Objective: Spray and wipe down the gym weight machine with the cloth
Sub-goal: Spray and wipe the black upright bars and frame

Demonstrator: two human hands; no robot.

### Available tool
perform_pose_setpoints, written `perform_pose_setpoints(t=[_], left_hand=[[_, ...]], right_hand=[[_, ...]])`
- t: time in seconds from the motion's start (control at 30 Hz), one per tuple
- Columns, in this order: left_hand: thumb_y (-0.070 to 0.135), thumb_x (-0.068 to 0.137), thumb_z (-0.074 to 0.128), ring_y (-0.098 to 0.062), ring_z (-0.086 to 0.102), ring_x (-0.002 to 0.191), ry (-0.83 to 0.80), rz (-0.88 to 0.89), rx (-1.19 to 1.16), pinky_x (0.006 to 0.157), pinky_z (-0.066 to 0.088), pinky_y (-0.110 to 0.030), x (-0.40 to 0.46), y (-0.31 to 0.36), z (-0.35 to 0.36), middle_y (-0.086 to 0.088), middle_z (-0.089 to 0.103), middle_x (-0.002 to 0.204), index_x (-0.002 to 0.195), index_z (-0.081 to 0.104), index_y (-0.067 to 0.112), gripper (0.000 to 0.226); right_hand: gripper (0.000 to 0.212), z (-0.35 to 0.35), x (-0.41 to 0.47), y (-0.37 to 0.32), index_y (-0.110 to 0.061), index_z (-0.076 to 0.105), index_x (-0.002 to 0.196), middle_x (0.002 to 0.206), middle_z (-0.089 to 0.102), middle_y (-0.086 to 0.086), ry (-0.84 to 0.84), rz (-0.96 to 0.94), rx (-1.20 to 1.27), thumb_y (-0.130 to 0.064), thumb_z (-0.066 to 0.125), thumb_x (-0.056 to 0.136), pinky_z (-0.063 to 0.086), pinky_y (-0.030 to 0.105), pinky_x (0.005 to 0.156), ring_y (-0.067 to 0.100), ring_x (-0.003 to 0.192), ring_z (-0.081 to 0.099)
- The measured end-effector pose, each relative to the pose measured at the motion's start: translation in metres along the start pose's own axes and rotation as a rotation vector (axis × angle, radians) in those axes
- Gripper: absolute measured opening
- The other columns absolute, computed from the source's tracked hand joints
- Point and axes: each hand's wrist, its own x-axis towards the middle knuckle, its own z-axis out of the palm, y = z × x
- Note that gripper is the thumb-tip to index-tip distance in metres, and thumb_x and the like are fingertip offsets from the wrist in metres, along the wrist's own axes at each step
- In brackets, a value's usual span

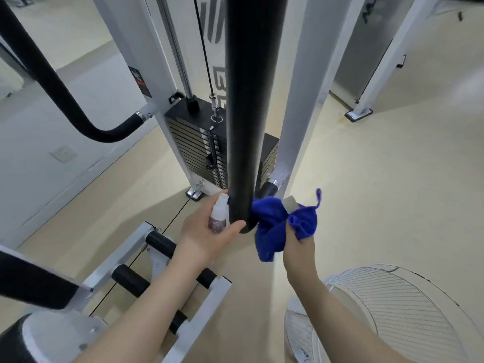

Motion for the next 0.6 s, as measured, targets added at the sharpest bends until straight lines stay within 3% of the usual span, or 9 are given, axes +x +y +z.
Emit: perform_pose_setpoints(t=[0.07,0.13,0.23,0.3,0.33,0.43,0.5,0.6], left_hand=[[0.028,0.076,0.074,-0.010,0.059,0.089,0.054,0.014,0.017,0.076,0.047,-0.024,0.004,-0.005,0.006,0.015,0.063,0.096,0.111,0.052,0.037,0.042],[0.028,0.074,0.075,-0.013,0.060,0.091,0.110,0.014,0.003,0.078,0.048,-0.028,0.007,-0.011,0.013,0.011,0.065,0.097,0.115,0.055,0.026,0.045],[0.020,0.074,0.076,-0.008,0.061,0.076,0.166,0.023,-0.051,0.068,0.047,-0.021,0.008,-0.019,0.018,0.020,0.063,0.073,0.093,0.057,0.034,0.030],[0.017,0.073,0.077,-0.002,0.060,0.067,0.187,0.025,-0.092,0.061,0.045,-0.013,0.010,-0.023,0.020,0.022,0.063,0.066,0.086,0.057,0.037,0.031],[0.016,0.073,0.077,0.000,0.060,0.066,0.190,0.025,-0.099,0.060,0.045,-0.011,0.009,-0.024,0.021,0.022,0.064,0.069,0.085,0.057,0.037,0.031],[0.017,0.072,0.077,0.008,0.060,0.074,0.183,0.046,-0.080,0.060,0.044,-0.007,0.011,-0.020,0.019,0.029,0.065,0.077,0.085,0.057,0.041,0.034],[0.020,0.072,0.076,0.009,0.060,0.072,0.171,0.047,-0.062,0.062,0.044,-0.010,0.014,-0.020,0.018,0.031,0.064,0.075,0.086,0.056,0.042,0.033],[0.026,0.073,0.075,0.009,0.060,0.073,0.143,0.029,-0.011,0.066,0.042,-0.015,0.015,-0.020,0.016,0.034,0.062,0.075,0.083,0.052,0.045,0.032]], right_hand=[[0.031,0.003,-0.001,0.001,-0.004,0.046,0.078,0.063,0.043,0.018,0.019,-0.114,-0.082,-0.030,0.050,0.093,0.041,0.028,0.064,0.018,0.070,0.046],[0.032,0.018,0.002,0.015,-0.015,0.048,0.071,0.063,0.044,0.006,-0.104,-0.314,-0.149,-0.044,0.051,0.083,0.038,0.029,0.064,0.014,0.064,0.044],[0.010,0.038,0.023,0.024,-0.034,0.046,0.077,0.078,0.047,-0.010,-0.340,-0.405,-0.172,-0.031,0.050,0.086,0.038,0.021,0.071,0.004,0.072,0.046],[0.021,0.037,0.048,0.032,-0.031,0.052,0.088,0.093,0.051,-0.011,-0.472,-0.405,-0.096,-0.010,0.056,0.086,0.039,0.025,0.084,0.006,0.087,0.045],[0.027,0.034,0.063,0.034,-0.027,0.057,0.094,0.100,0.054,-0.009,-0.494,-0.460,-0.171,-0.004,0.059,0.081,0.036,0.027,0.090,0.006,0.093,0.041],[0.025,0.031,0.111,0.031,-0.015,0.063,0.102,0.112,0.059,0.001,-0.463,-0.562,-0.345,-0.005,0.060,0.080,0.028,0.033,0.098,0.006,0.094,0.030],[0.014,0.032,0.131,0.025,-0.014,0.063,0.098,0.107,0.060,0.002,-0.378,-0.538,-0.382,-0.012,0.058,0.085,0.033,0.037,0.097,0.008,0.090,0.028],[0.014,0.039,0.108,0.022,-0.012,0.061,0.101,0.104,0.055,-0.005,-0.316,-0.353,-0.167,-0.014,0.059,0.087,0.036,0.037,0.100,0.015,0.101,0.043]])
